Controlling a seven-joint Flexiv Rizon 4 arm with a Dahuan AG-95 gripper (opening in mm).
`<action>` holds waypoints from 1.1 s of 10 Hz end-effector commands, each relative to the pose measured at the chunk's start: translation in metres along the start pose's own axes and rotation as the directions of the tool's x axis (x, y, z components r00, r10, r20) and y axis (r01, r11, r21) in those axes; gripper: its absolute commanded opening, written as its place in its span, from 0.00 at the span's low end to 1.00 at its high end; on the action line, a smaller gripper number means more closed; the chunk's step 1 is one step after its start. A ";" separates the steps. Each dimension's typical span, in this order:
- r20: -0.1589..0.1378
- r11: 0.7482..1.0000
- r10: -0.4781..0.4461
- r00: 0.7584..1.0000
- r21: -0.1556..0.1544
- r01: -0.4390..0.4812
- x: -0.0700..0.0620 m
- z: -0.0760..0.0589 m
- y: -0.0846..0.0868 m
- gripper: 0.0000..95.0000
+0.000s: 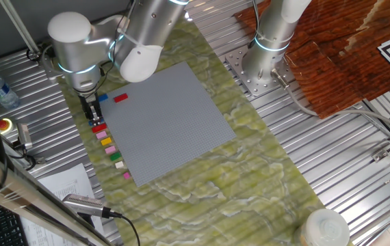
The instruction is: Stack small Lego blocks randomly, one at a time
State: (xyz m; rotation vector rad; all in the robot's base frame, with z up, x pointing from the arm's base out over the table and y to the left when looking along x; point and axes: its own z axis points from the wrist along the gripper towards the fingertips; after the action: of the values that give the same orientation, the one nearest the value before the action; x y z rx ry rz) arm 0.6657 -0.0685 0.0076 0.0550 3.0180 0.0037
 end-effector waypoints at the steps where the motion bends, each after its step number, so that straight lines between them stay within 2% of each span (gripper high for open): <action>1: -0.001 1.000 0.000 1.000 -0.001 0.000 0.001 -0.001 0.000 0.20; 8: -0.001 1.000 -0.002 1.000 0.000 0.002 0.001 -0.001 0.000 0.20; 9: -0.002 1.000 -0.001 1.000 0.000 0.001 0.001 -0.001 0.000 0.00; 11: -0.002 1.000 0.001 1.000 0.000 -0.001 0.001 -0.001 0.001 0.00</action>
State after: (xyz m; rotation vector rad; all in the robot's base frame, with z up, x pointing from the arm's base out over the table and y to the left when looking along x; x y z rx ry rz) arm 0.6652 -0.0676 0.0083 0.0558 3.0198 0.0046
